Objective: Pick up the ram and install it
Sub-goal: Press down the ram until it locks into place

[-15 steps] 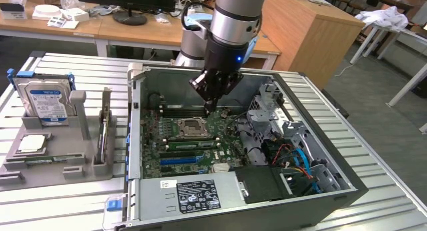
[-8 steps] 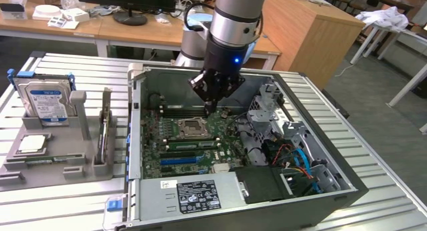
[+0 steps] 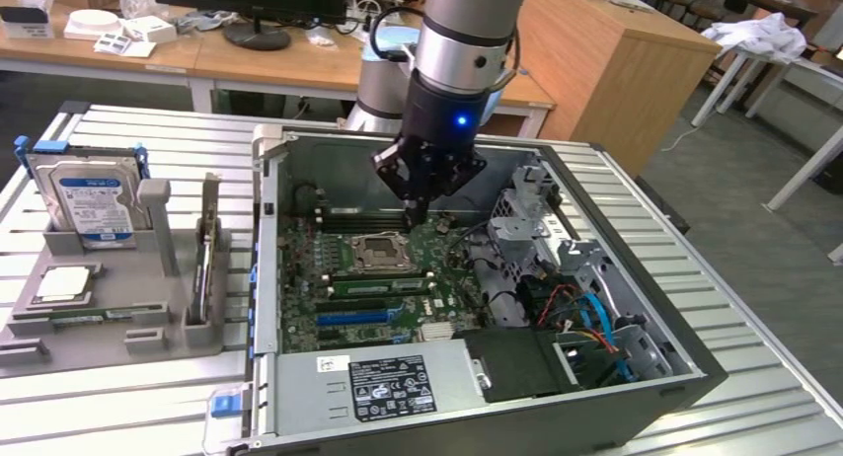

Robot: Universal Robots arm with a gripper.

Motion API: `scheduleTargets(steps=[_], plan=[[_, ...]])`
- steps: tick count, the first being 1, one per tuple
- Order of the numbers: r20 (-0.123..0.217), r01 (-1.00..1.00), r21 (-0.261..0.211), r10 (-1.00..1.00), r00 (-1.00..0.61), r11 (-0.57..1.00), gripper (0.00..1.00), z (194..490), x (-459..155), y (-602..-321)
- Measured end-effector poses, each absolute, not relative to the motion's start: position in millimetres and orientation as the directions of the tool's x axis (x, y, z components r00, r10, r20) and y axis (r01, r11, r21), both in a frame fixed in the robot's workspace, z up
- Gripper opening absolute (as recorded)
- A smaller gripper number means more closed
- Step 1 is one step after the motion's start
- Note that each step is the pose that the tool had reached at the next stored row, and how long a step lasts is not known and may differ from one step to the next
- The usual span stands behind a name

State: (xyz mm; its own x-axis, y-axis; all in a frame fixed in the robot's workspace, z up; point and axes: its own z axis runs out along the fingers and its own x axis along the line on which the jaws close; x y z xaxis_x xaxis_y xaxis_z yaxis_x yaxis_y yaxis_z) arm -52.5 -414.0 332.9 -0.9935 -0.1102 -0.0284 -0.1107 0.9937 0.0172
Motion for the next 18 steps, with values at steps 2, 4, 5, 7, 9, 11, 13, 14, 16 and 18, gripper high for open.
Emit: scheduleTargets(steps=[2, 4, 5, 7, 9, 11, 13, 14, 16, 18], plan=[[-0.028, -0.075, 0.017, -0.074, -0.997, 0.997, 0.11, 332.5, -52.5, -414.0], [-0.028, -0.039, 0.017, -0.039, -0.999, 0.999, 0.11, 332.1, -52.5, -414.0], [-0.028, -0.021, 0.017, -0.021, -0.999, 1.000, 0.11, 331.9, -52.5, -414.0], [-0.028, 0.016, 0.017, 0.016, -0.999, 1.000, 0.11, 331.4, -52.5, -414.0], [-0.028, 0.052, 0.017, 0.052, -0.998, 0.999, 0.11, 330.9, -52.5, -414.0], [-0.028, 0.081, 0.017, 0.081, -0.996, 0.997, 0.11, 330.8, -52.5, -414.1], [-0.028, 0.082, 0.017, 0.083, -0.996, 0.996, 0.11, 330.8, -52.5, -414.1], [-0.028, 0.082, 0.017, 0.083, -0.996, 0.996, 0.11, 330.7, -52.5, -414.0], [-0.028, 0.082, 0.017, 0.083, -0.996, 0.996, 0.11, 330.7, -52.5, -414.0], [-0.020, 0.083, 0.017, 0.083, -0.996, 0.996, 0.11, 330.5, -52.6, -413.9]])
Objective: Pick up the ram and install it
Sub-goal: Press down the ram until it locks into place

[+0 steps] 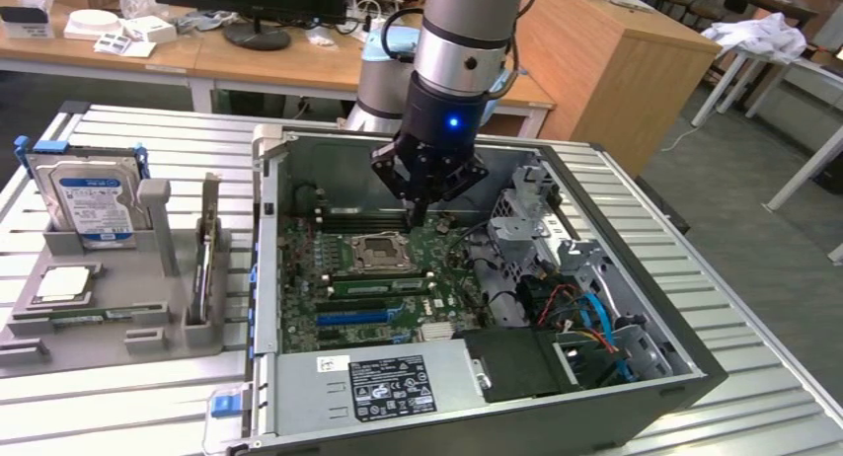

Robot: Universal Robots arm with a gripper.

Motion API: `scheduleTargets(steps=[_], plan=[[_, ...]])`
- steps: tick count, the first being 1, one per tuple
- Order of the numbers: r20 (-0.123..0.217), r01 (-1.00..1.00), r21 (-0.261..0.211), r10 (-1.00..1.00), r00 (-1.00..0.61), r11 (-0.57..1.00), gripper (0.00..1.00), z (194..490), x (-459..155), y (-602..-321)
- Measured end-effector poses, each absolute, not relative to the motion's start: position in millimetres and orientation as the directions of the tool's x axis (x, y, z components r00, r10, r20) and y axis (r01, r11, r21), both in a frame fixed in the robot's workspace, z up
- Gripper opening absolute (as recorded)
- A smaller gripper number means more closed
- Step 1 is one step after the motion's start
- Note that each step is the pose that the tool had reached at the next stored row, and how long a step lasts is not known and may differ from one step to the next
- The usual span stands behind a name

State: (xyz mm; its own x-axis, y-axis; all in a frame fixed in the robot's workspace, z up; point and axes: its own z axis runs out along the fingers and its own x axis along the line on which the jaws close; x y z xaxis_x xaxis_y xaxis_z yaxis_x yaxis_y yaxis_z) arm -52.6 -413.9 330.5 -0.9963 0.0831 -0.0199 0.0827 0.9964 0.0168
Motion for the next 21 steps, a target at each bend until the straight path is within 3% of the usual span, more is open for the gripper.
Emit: scheduleTargets(steps=[5, 21], plan=[[0.031, 0.083, 0.012, 0.083, -0.996, 0.996, 0.11, 330.7, -52.6, -414.0], [0.030, 0.049, 0.012, 0.049, -0.998, 0.999, 0.11, 338.5, -52.5, -414.0]])
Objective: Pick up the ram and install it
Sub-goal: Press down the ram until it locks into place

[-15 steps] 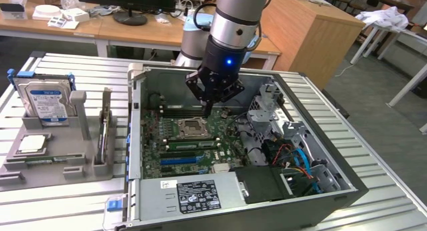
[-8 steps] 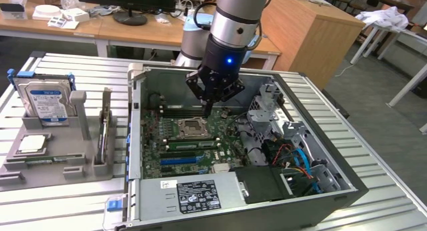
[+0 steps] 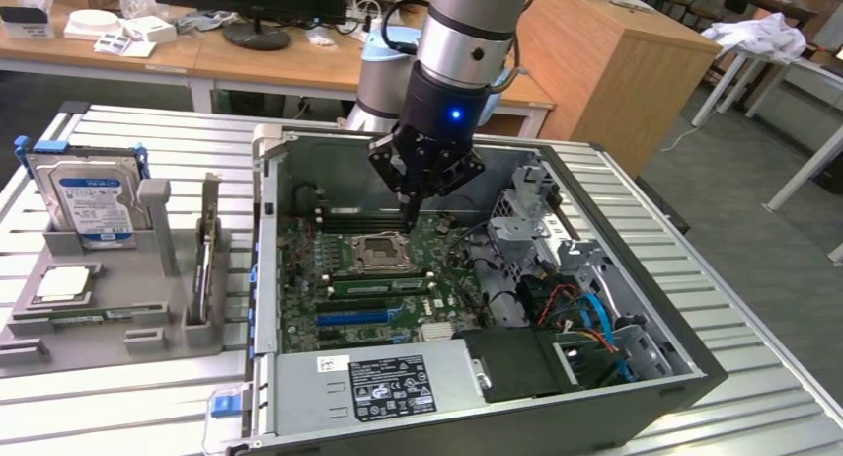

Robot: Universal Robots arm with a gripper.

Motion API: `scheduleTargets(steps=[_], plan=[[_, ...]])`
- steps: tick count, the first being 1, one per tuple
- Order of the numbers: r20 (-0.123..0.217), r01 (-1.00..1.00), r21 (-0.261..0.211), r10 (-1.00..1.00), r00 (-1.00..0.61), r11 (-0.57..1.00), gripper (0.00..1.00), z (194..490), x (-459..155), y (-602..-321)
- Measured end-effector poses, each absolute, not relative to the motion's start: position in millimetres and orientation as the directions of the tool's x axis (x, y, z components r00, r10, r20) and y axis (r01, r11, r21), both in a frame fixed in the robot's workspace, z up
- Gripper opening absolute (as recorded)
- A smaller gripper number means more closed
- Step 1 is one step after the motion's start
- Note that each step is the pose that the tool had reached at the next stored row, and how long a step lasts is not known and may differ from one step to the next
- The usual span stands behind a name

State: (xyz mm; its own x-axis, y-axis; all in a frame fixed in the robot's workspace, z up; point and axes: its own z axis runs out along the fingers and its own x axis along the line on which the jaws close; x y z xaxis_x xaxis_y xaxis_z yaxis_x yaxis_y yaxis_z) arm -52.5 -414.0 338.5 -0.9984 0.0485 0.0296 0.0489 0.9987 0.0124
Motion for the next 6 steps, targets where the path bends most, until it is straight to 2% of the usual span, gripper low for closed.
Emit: scheduleTargets(steps=[6], plan=[[0.030, 0.047, 0.012, 0.047, -0.998, 0.999, 0.11, 338.4, -52.5, -414.0]])
